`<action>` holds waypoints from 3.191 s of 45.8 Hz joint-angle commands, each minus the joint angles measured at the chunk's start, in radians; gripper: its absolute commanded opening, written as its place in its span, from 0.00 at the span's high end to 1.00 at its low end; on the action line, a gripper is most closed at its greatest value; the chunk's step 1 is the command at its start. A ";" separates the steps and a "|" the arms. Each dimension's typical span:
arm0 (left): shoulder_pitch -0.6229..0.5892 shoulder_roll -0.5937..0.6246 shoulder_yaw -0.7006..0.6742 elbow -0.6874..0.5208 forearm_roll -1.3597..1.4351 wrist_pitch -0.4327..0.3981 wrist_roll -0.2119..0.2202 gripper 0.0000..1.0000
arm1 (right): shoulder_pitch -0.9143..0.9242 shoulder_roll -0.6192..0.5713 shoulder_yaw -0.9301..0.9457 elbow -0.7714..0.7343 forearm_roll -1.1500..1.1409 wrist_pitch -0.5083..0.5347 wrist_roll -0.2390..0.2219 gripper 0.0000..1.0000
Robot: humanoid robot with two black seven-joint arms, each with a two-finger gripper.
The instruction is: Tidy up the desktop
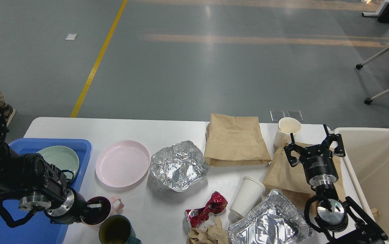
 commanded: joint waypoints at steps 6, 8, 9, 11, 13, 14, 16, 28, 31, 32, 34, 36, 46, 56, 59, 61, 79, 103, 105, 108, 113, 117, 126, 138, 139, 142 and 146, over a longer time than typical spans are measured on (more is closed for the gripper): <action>-0.001 0.006 0.010 0.000 0.013 -0.035 0.000 1.00 | 0.000 0.000 0.000 0.000 0.000 0.000 0.000 0.00; -0.003 0.009 0.010 0.000 0.018 -0.041 0.000 1.00 | 0.000 0.000 0.000 0.000 0.000 0.000 0.000 0.00; -0.004 0.012 0.011 0.000 0.019 -0.043 0.000 1.00 | 0.000 0.000 0.000 0.000 0.000 0.000 0.000 0.00; -0.006 0.015 0.013 0.000 0.021 -0.047 0.000 1.00 | 0.000 0.000 0.000 0.000 0.000 0.000 0.000 0.00; -0.011 0.018 0.016 0.000 0.021 -0.047 0.003 1.00 | 0.000 0.000 0.000 0.000 0.000 0.000 0.000 0.00; -0.015 0.020 0.017 -0.002 0.021 -0.049 0.008 1.00 | 0.000 0.000 0.000 0.000 0.000 0.001 0.000 0.00; -0.021 0.026 0.019 -0.002 0.021 -0.050 0.032 1.00 | 0.000 0.000 0.000 0.000 0.000 0.000 0.000 0.00; -0.254 0.106 0.040 -0.018 0.022 -0.338 0.108 1.00 | 0.000 0.000 0.000 -0.002 0.000 0.000 0.000 0.00; -0.351 0.115 0.053 -0.052 0.021 -0.411 0.108 1.00 | 0.000 0.000 0.000 -0.002 0.000 0.000 0.000 0.00; -0.378 0.118 0.054 -0.066 0.022 -0.429 0.108 1.00 | 0.000 0.000 -0.001 0.000 0.000 0.000 0.000 0.00; -0.466 0.124 0.057 -0.116 0.022 -0.461 0.108 1.00 | 0.000 0.000 0.000 -0.002 0.000 0.000 0.000 0.00; -0.535 0.124 0.065 -0.158 0.022 -0.469 0.111 1.00 | 0.000 0.000 0.000 -0.002 0.000 0.000 0.000 0.00; -0.897 0.127 0.126 -0.307 0.077 -0.590 0.109 1.00 | 0.000 0.000 0.000 -0.002 0.000 0.000 0.000 0.00; -1.014 0.150 0.140 -0.310 0.120 -0.693 0.109 1.00 | 0.000 0.000 0.000 -0.002 0.000 0.000 0.000 0.00; -0.992 0.164 0.151 -0.287 0.148 -0.693 0.108 1.00 | 0.000 0.000 0.000 0.000 0.000 0.000 0.000 0.00; -0.960 0.199 0.152 -0.263 0.183 -0.696 0.108 1.00 | 0.000 0.000 0.000 0.000 0.000 0.000 0.000 0.00; -0.434 0.606 0.011 0.233 0.466 -0.704 0.098 0.98 | 0.000 0.000 0.000 0.002 0.000 0.001 0.000 0.00; 0.333 0.710 -0.589 0.750 0.685 -0.695 0.037 0.95 | -0.002 0.000 0.000 0.000 0.000 0.000 0.000 0.00; 0.360 0.709 -0.605 0.764 0.687 -0.692 0.035 0.95 | 0.000 0.000 0.000 0.000 0.000 0.000 0.000 0.00; 0.388 0.707 -0.618 0.784 0.687 -0.676 0.023 0.95 | 0.000 0.000 -0.001 0.000 0.000 0.000 0.000 0.00; 0.426 0.672 -0.622 0.827 0.685 -0.646 -0.012 0.95 | 0.000 0.000 0.000 0.000 0.000 0.000 0.000 0.00; 0.443 0.655 -0.633 0.842 0.685 -0.638 -0.018 0.95 | 0.000 0.000 0.000 0.000 0.000 0.000 0.000 0.00; 0.479 0.649 -0.659 0.841 0.685 -0.638 -0.018 0.93 | 0.000 0.000 0.000 0.000 0.000 0.000 0.000 0.00; 0.483 0.669 -0.659 0.841 0.682 -0.630 -0.020 0.85 | 0.000 0.000 0.000 0.000 0.000 0.000 0.000 0.00; 0.483 0.669 -0.659 0.841 0.679 -0.624 -0.020 0.83 | 0.000 0.000 0.000 0.000 0.000 0.000 0.000 0.00; 0.483 0.667 -0.661 0.841 0.670 -0.603 -0.020 0.69 | 0.000 0.000 0.000 0.000 0.000 0.000 0.000 0.00; 0.485 0.670 -0.659 0.839 0.638 -0.572 -0.021 0.47 | 0.000 0.000 0.000 0.000 0.000 0.000 0.000 0.00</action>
